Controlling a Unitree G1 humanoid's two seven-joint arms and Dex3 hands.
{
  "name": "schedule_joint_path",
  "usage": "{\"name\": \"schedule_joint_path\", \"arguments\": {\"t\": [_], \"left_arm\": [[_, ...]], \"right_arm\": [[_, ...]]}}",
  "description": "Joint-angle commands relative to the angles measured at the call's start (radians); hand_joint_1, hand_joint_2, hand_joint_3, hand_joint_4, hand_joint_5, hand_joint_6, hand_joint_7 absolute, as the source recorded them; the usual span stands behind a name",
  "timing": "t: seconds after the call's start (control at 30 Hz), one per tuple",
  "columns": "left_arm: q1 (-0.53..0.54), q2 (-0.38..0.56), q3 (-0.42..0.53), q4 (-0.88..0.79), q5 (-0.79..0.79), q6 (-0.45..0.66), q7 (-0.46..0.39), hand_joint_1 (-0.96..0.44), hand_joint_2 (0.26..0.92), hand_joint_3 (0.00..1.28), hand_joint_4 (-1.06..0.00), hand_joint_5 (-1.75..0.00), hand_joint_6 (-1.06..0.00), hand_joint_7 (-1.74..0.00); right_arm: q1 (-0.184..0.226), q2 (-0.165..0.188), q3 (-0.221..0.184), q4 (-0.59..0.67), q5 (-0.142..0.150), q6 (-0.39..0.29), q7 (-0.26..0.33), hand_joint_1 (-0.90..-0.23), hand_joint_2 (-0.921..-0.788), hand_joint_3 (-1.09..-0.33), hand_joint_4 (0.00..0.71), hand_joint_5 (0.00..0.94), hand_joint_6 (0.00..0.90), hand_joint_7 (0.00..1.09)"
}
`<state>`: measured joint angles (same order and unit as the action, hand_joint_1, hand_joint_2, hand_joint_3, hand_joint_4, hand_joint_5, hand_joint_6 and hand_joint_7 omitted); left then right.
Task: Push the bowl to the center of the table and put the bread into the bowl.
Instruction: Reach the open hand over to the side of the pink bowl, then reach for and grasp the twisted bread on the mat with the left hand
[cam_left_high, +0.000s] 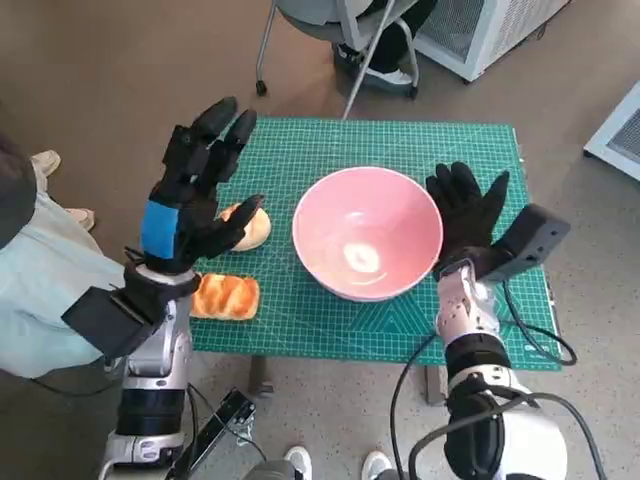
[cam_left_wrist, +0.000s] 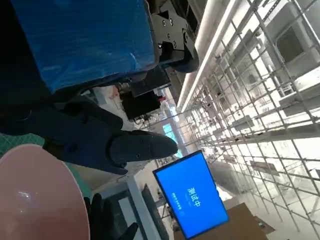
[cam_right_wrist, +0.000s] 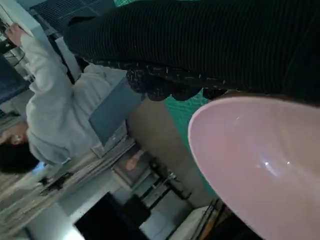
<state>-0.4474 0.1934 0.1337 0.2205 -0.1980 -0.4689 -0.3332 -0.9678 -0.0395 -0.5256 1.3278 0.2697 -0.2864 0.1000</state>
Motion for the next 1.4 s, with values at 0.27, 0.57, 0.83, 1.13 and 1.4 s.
{"name": "schedule_joint_path", "arguments": {"t": [0.27, 0.57, 0.83, 1.13, 1.4], "left_arm": [[0.052, 0.173, 0.049, -0.017, 0.086, -0.030, -0.027, -0.50, 0.921, 0.30, -0.33, 0.00, -0.19, -0.45], [0.122, 0.424, 0.066, -0.110, 0.342, 0.025, -0.032, -0.49, 0.921, 0.24, -0.33, 0.00, -0.18, -0.41], [0.164, 0.557, 0.040, -0.246, 0.250, 0.289, -0.234, -0.39, 0.914, 0.04, -0.23, 0.00, -0.24, -0.23], [0.164, 0.646, -0.032, -0.358, 0.288, 0.499, -0.370, -0.27, 0.855, 0.00, -0.18, 0.00, -0.27, -0.09], [0.155, 0.681, -0.116, -0.371, 0.346, 0.532, -0.428, -0.24, 0.828, 0.00, -0.17, 0.00, -0.28, -0.07]], "right_arm": [[-0.025, -0.077, 0.109, -0.032, -0.097, -0.155, 0.053, -0.515, -0.921, -0.864, 0.189, 0.000, 0.005, 0.63], [-0.018, -0.142, 0.216, -0.114, -0.175, -0.406, 0.163, -0.585, -0.921, -0.827, 0.263, 0.032, 0.058, 0.63], [0.015, -0.148, 0.285, -0.229, -0.159, -0.577, 0.291, -0.621, -0.921, -0.795, 0.315, 0.046, 0.087, 0.63], [0.064, -0.132, 0.340, -0.362, -0.132, -0.633, 0.377, -0.619, -0.921, -0.807, 0.294, 0.020, 0.014, 0.72], [0.103, -0.135, 0.378, -0.449, -0.133, -0.637, 0.379, -0.625, -0.921, -0.813, 0.290, 0.015, 0.000, 0.75]]}}
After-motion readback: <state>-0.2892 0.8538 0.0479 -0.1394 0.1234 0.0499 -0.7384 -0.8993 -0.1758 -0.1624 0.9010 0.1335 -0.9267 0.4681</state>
